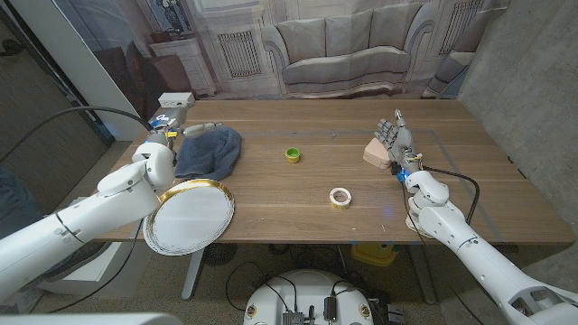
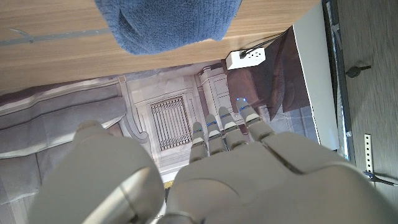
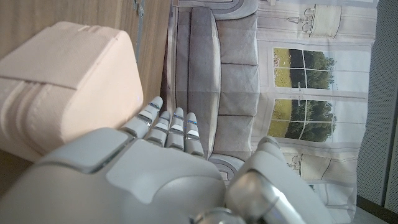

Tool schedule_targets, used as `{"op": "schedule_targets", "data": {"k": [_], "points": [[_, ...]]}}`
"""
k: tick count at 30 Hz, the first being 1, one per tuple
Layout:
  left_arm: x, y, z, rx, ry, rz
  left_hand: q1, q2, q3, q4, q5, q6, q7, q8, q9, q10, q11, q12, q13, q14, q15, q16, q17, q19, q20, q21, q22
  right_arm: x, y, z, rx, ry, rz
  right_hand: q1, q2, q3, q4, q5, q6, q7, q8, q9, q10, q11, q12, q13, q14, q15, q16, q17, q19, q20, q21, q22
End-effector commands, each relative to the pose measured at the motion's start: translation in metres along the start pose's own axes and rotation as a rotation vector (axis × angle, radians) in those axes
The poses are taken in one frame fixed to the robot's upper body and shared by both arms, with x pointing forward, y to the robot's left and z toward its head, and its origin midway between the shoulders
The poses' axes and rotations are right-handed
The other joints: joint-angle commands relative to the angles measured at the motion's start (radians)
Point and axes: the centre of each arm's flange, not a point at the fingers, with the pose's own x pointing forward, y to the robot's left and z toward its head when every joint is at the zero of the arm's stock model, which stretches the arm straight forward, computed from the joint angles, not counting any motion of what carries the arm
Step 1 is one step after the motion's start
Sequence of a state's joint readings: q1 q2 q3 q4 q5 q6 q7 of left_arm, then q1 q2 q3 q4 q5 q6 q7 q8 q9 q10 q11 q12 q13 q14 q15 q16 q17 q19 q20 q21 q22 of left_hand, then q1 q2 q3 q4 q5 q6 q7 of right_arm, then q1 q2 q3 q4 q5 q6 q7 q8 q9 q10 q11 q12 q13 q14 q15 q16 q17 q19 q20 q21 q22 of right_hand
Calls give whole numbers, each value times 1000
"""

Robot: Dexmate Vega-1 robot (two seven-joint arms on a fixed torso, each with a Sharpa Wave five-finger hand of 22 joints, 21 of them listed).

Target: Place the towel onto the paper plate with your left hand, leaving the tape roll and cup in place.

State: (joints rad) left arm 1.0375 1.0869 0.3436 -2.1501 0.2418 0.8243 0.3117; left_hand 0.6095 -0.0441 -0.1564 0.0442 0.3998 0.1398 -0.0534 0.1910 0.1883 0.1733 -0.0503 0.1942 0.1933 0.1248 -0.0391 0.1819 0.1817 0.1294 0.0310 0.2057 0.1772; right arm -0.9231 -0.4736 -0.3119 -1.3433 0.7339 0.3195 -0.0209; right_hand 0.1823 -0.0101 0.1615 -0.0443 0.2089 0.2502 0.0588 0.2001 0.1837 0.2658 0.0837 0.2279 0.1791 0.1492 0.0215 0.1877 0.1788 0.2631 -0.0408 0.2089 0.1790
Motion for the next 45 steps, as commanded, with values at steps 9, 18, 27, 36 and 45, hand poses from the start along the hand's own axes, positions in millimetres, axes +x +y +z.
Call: {"op": "schedule_targets", "data": {"k": [9,18,27,36,45], "points": [[8,2,2,34,33,-27,-1,-22,-26,-2,6,-20,17,-2,5,-9,6,3,3,2,7,7,5,42,17,11,1,-3,3,-2,-2,2,-4,3,2,1,-4,-2,6,-7,-1,4,5,3,-5,6,2,4,-1,5,-7,-8,-5,6],[8,2,0,40,44,-32,-1,-30,-34,-3,7,-18,20,1,5,-7,3,5,4,3,7,9,6,47,31,11,2,-5,3,-1,5,-1,-10,3,2,0,-4,-3,6,-7,-1,5,6,4,-6,6,4,3,-1,5,-7,-8,-5,6],[12,-3,1,36,39,-25,0,-36,-40,-4,9,-12,19,5,5,-3,0,8,4,6,3,11,6,46,35,9,2,-5,3,-1,4,2,-10,3,3,-1,-4,-3,6,-7,-2,5,6,3,-6,6,4,4,-1,5,-7,-8,-5,6],[18,-11,1,34,38,-45,2,-40,-46,-5,11,-1,16,10,6,8,-12,13,5,12,-2,13,7,46,34,7,3,-5,3,0,-4,4,-7,4,4,-1,-5,-3,7,-6,-2,5,7,2,-6,6,5,4,0,5,-7,-8,-5,6],[21,-17,1,33,37,-55,4,-42,-50,-5,13,1,14,11,6,8,-18,13,5,11,-3,13,7,41,30,4,3,-7,3,1,-6,4,-11,4,5,-2,-5,-3,7,-7,-2,5,7,3,-7,6,5,4,-1,5,-7,-8,-6,6]]}}
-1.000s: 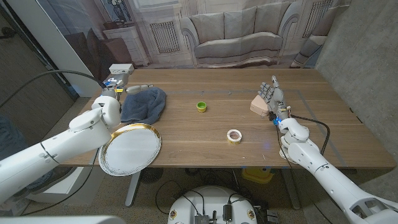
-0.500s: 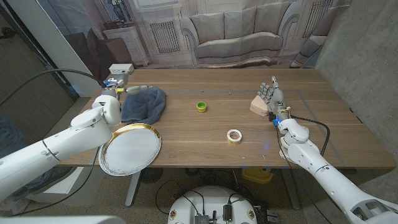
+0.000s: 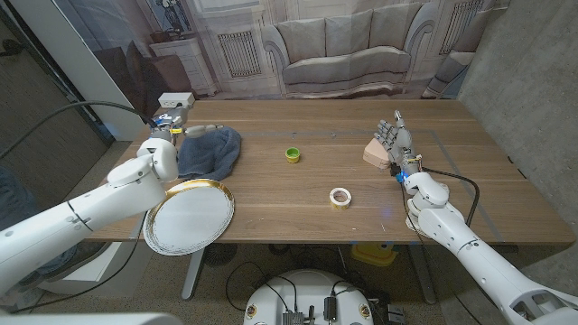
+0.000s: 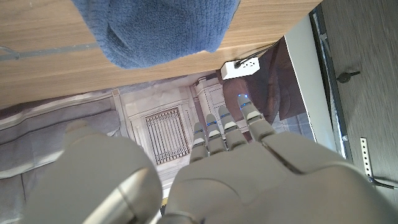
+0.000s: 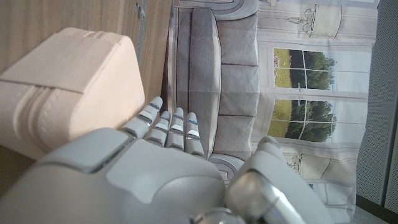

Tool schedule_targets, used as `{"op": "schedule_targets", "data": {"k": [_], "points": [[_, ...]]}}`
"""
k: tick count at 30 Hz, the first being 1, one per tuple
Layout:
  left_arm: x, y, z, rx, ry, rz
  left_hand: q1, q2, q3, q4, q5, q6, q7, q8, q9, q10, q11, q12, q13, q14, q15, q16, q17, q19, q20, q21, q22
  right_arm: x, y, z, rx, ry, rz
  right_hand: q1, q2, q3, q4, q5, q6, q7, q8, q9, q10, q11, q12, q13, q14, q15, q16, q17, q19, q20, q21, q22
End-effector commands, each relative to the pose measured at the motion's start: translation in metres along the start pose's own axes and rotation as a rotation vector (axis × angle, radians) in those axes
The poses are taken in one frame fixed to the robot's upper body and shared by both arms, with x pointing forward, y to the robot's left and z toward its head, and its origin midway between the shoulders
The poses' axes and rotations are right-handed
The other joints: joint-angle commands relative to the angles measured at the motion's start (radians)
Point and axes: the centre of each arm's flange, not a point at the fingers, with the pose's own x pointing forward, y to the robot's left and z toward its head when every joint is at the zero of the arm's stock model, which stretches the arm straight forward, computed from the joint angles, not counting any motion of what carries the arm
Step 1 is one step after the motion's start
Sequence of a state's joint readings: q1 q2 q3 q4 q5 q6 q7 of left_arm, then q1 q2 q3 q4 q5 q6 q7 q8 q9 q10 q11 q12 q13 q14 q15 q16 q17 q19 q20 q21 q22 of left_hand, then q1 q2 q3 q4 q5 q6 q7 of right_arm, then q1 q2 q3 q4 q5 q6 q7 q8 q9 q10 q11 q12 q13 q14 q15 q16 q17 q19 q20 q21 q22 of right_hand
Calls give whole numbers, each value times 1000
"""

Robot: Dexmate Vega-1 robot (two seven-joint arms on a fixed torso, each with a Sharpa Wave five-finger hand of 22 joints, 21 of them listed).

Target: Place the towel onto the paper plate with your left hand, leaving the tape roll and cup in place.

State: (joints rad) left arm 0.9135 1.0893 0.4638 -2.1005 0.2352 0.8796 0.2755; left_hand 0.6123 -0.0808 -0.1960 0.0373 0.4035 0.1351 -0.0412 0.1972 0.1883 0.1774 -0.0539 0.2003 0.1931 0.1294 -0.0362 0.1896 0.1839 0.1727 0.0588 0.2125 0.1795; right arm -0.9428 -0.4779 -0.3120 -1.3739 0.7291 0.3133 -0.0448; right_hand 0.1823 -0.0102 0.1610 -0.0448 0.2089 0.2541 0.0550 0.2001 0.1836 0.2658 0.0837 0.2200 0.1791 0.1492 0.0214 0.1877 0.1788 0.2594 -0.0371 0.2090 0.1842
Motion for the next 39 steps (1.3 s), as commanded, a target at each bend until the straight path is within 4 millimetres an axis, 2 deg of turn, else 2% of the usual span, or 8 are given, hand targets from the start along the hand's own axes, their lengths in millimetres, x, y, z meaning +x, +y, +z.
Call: {"op": "schedule_targets", "data": {"k": [1,11,25,31,34,39], "points": [[5,-8,1,2,-3,-11,2,-5,-11,1,10,6,3,5,6,4,-17,7,5,6,-6,4,5,-7,-1,-5,1,-1,-1,2,-5,1,-3,4,5,-1,-5,-3,3,-2,-2,5,7,3,1,6,4,4,-1,5,-4,-11,-6,1],[10,-15,-1,8,5,-19,5,-3,-15,2,13,10,2,7,6,1,-22,6,6,-1,-10,3,6,-19,-14,-10,2,1,1,4,-7,0,1,4,6,-2,-5,-3,3,-3,-2,5,7,2,0,6,5,3,-1,5,-3,-12,-6,1],[13,-24,0,7,18,-35,10,4,-16,2,16,10,1,7,6,-4,-25,5,6,-7,-11,1,6,-24,-16,-12,3,2,1,1,-4,4,-2,4,7,-3,-6,-3,3,-3,-3,5,9,2,0,6,6,4,-1,5,-3,-10,-5,1],[16,-26,0,22,40,-54,16,9,-17,2,19,-9,-4,0,6,-18,-21,0,6,-19,-9,-2,6,-26,1,-12,3,2,0,0,-3,6,-6,5,7,-3,-6,-3,4,-2,-3,5,9,3,0,6,5,3,-1,5,-2,-10,-5,1],[17,-28,1,30,40,-54,21,5,-22,-1,21,-20,-14,-3,6,-25,-11,0,6,-24,-10,-2,6,-13,31,-8,2,1,-1,0,1,6,-9,5,8,-3,-6,-3,3,-3,-3,5,9,3,0,6,5,3,-1,5,-2,-10,-5,1],[18,-31,4,44,47,-48,23,-2,-29,-2,21,-17,-19,-1,6,-19,-13,3,6,-20,-13,0,6,3,51,-3,1,1,-2,0,-2,4,-7,5,8,-3,-7,-3,2,-3,-3,5,10,2,0,6,6,3,-1,5,-2,-10,-5,1]]}}
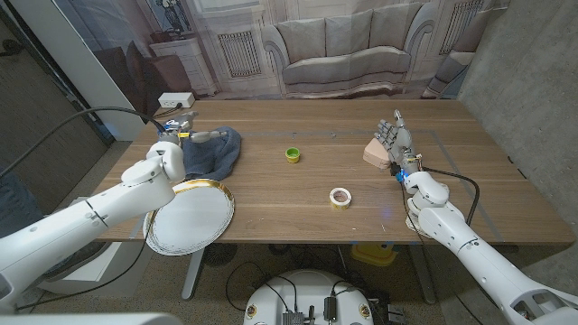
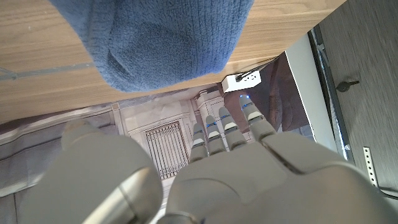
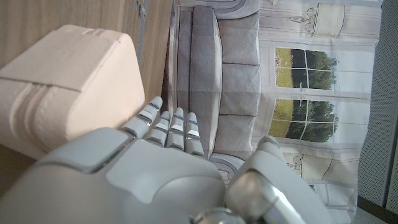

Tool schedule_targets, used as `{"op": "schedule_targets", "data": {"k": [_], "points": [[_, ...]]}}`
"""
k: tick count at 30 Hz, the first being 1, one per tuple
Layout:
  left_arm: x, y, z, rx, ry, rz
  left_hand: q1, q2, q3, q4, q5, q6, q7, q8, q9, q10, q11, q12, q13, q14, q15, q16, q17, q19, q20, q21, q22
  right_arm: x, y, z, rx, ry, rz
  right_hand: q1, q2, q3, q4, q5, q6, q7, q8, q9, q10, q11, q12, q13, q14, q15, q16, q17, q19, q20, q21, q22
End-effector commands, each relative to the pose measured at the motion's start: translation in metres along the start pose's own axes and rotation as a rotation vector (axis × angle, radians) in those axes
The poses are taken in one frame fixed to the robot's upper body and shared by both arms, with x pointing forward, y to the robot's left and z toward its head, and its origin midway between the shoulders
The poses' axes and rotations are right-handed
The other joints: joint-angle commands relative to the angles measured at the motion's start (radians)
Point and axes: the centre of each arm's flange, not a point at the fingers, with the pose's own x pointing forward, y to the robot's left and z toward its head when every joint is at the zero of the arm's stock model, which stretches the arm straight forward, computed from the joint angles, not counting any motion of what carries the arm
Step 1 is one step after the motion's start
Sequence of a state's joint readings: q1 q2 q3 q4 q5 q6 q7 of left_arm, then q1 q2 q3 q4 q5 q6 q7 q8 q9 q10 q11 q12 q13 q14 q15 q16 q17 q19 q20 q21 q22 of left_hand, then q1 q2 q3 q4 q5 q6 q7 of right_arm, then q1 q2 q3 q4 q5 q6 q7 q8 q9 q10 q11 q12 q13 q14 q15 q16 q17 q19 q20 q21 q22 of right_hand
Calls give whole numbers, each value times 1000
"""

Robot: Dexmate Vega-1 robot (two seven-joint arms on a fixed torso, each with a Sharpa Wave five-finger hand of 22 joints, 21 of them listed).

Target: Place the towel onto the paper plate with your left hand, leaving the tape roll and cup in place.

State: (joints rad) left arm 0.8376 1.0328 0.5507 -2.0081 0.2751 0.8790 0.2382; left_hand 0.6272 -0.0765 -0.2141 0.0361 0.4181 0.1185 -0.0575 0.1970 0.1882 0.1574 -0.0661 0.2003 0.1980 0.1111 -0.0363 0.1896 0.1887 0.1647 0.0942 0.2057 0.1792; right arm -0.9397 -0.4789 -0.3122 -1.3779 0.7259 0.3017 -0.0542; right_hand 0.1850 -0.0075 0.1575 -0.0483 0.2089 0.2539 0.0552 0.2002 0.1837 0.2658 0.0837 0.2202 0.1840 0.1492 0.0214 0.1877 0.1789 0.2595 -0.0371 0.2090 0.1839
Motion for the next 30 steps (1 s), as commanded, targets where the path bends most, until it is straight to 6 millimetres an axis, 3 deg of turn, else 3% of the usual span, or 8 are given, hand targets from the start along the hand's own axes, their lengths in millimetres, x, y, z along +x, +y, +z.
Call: {"op": "schedule_targets", "data": {"k": [1,30], "points": [[4,-7,3,25,23,-4,8,-8,-13,-1,6,-1,-4,0,6,2,0,4,1,-1,-13,1,1,13,18,4,1,0,-2,-1,2,-1,-2,2,5,0,-3,-3,2,-3,-3,5,9,2,-1,1,6,3,0,5,-2,-10,-5,1],[9,-26,3,17,26,-17,13,-26,-34,-5,6,10,-14,6,6,13,-6,10,2,9,-15,5,1,12,20,-1,1,-3,-1,-1,2,3,-5,3,8,-2,-5,-4,4,-4,-3,5,12,1,-1,1,8,4,0,5,-1,-9,-5,1]]}}
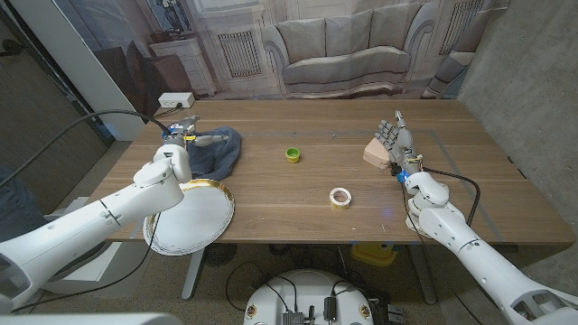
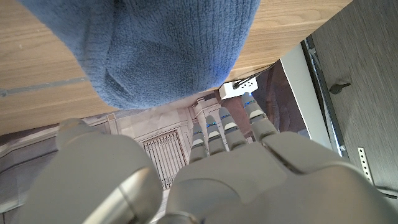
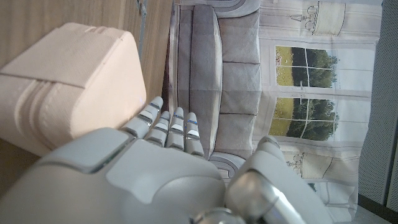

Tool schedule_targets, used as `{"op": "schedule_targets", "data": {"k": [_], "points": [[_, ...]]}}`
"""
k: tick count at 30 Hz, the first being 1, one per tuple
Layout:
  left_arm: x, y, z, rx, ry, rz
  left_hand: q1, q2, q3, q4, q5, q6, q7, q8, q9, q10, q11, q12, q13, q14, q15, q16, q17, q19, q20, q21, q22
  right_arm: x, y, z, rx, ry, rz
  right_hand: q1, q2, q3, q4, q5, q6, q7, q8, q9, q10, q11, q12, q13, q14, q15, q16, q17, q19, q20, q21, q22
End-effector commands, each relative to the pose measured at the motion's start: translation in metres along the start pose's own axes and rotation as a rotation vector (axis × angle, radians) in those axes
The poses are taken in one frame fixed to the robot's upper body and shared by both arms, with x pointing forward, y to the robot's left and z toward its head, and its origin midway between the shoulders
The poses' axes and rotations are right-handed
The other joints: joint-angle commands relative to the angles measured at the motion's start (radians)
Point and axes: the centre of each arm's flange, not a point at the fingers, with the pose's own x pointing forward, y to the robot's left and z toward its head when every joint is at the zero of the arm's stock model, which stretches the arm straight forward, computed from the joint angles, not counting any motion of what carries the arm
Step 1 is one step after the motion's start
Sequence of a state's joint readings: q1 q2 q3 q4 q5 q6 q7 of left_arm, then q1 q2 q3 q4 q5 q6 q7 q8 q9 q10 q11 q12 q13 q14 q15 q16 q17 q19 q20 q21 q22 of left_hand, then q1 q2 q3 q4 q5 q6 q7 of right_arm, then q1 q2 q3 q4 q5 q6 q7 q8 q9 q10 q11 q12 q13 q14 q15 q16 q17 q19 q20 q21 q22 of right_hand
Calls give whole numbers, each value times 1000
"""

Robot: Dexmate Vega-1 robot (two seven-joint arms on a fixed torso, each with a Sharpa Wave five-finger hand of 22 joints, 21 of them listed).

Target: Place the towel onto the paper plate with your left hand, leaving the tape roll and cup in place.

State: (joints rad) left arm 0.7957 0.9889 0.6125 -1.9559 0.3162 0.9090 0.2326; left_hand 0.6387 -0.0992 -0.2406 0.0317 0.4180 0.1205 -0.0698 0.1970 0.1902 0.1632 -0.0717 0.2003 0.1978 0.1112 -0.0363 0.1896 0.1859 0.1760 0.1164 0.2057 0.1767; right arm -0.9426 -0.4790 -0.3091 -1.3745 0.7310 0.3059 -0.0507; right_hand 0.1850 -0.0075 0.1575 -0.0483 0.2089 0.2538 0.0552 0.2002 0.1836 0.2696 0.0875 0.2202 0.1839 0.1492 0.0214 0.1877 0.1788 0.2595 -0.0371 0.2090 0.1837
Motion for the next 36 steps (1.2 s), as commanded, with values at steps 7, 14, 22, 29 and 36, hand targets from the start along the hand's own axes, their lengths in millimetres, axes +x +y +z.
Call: {"op": "schedule_targets", "data": {"k": [7,14,22,29,36], "points": [[6,-16,-2,-17,-4,-18,4,-3,-11,0,7,11,-2,7,4,11,0,11,2,10,-17,6,4,-5,-2,-4,3,-2,3,0,-1,7,-3,3,8,-2,-5,-4,4,-2,-3,5,8,-3,-2,2,8,4,0,5,-1,-8,-5,2],[9,-21,-1,-15,-8,-33,5,-2,-13,0,8,14,1,8,4,9,-3,10,2,10,-17,6,4,-13,-7,-7,3,-2,5,0,1,7,-4,3,9,-3,-6,-4,4,-3,-3,5,9,-2,-2,2,9,6,0,5,0,-9,-5,2],[13,-30,-1,-20,-3,-49,7,0,-16,0,9,16,4,9,4,8,-4,10,2,8,-21,5,4,-16,-7,-8,4,-3,5,-2,-2,10,-3,4,9,-3,-6,-4,5,-3,-3,5,10,-3,-2,2,9,5,0,5,-1,-8,-6,2],[18,-37,0,-13,-3,-64,9,1,-17,0,10,18,4,9,4,10,-6,11,2,8,-20,5,4,-19,-6,-9,4,-4,6,-4,-2,10,-5,4,9,-4,-6,-4,5,-3,-3,5,9,-4,-2,2,9,4,-1,5,-1,-8,-6,2],[21,-48,1,-18,-1,-83,13,4,-19,0,12,21,3,10,4,12,-16,11,2,10,-24,6,4,-23,-9,-10,4,-4,6,-4,0,8,-9,4,10,-4,-7,-4,5,-4,-3,5,10,-3,-2,2,8,4,-1,5,-1,-8,-6,2]]}}
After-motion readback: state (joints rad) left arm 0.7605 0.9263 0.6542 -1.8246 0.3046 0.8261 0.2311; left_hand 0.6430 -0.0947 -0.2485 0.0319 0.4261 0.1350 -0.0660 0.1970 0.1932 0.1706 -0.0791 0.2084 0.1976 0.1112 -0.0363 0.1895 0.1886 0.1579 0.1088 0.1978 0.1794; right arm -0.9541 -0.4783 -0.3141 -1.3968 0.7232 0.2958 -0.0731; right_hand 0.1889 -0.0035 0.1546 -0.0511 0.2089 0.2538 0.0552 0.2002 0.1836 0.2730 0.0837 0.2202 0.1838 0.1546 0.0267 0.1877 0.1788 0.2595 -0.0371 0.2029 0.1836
